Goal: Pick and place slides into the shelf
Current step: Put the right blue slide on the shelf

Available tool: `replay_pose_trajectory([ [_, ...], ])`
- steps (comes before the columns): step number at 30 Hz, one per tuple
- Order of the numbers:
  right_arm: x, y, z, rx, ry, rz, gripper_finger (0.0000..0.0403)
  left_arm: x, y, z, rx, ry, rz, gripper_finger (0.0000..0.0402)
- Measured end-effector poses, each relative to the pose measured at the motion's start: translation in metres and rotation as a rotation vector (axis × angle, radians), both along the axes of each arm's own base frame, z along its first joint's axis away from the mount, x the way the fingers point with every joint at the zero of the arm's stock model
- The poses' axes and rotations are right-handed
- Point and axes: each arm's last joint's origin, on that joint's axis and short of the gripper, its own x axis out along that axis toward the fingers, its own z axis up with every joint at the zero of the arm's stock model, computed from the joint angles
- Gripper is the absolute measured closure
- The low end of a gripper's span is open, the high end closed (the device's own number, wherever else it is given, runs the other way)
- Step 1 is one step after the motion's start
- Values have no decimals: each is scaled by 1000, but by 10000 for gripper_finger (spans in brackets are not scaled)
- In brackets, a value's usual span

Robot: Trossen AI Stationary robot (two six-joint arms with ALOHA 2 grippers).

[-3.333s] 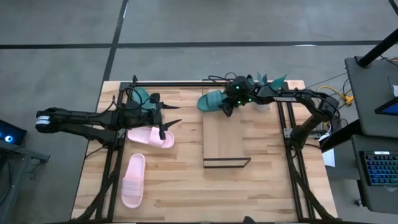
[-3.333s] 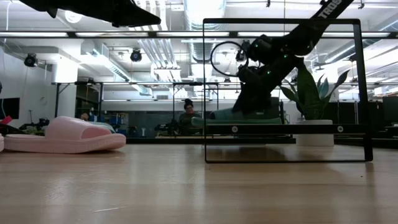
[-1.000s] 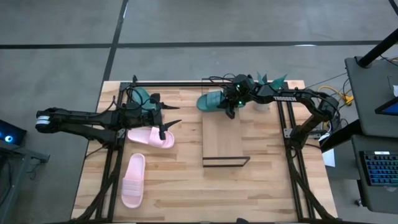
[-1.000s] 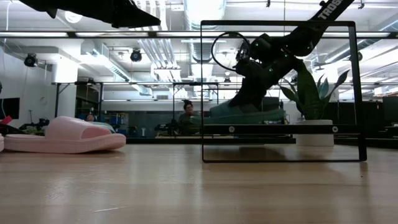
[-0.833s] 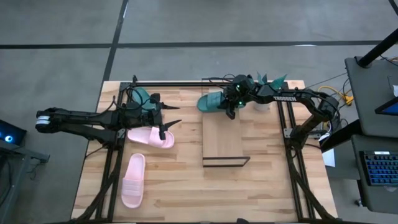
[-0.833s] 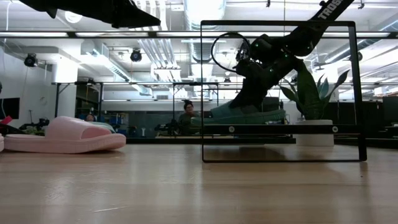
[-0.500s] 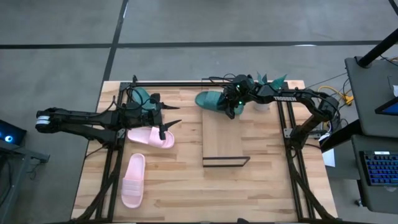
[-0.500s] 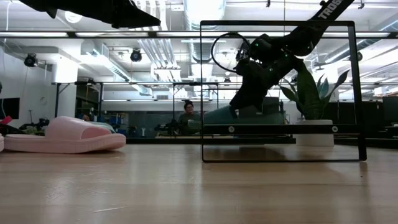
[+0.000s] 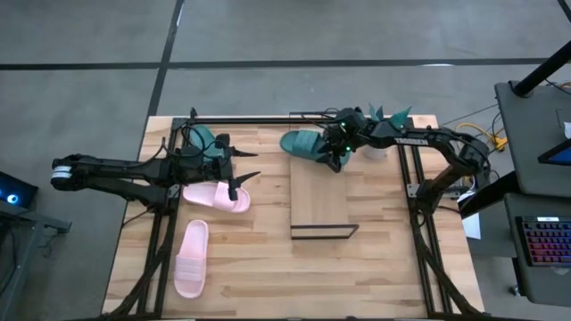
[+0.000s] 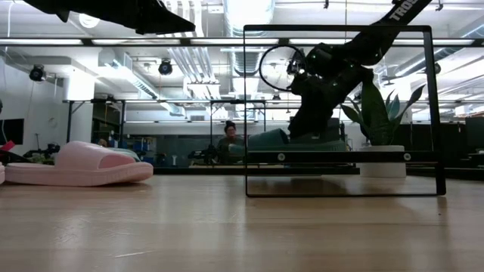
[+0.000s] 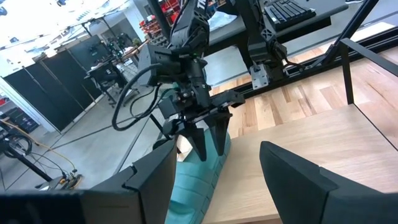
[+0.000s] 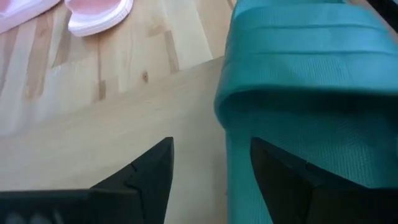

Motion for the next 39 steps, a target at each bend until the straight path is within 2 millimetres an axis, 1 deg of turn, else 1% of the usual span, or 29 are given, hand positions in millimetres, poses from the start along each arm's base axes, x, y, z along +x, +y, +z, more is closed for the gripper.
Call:
replay_pose_trajectory([
  [4, -8, 7, 15, -44, -3, 44, 200, 0, 0, 0, -1, 0, 0, 185],
  [7, -14, 21, 24, -88, 11, 121, 201, 0, 0, 0, -1, 0, 0, 185],
  [10, -16, 37, 26, -93, 6, 168, 218, 0, 0, 0, -1, 0, 0, 185],
  [14, -21, 48, 23, -117, 64, 153, 265, 0, 0, 0, -1, 0, 0, 185],
  [18, -30, 52, 13, -89, 158, 141, 331, 0, 0, 0, -1, 0, 0, 185],
  [20, -32, 52, 9, -86, 168, 145, 364, 0, 0, 0, -1, 0, 0, 185],
  [22, -34, 53, 4, -101, 187, 150, 386, 0, 0, 0, -1, 0, 0, 185],
  [32, -28, 45, -13, -188, 273, 93, 390, 0, 0, 0, 0, 0, 0, 185],
  [39, -27, 43, -14, -210, 272, 86, 390, 0, 0, 0, 0, 0, 0, 185],
])
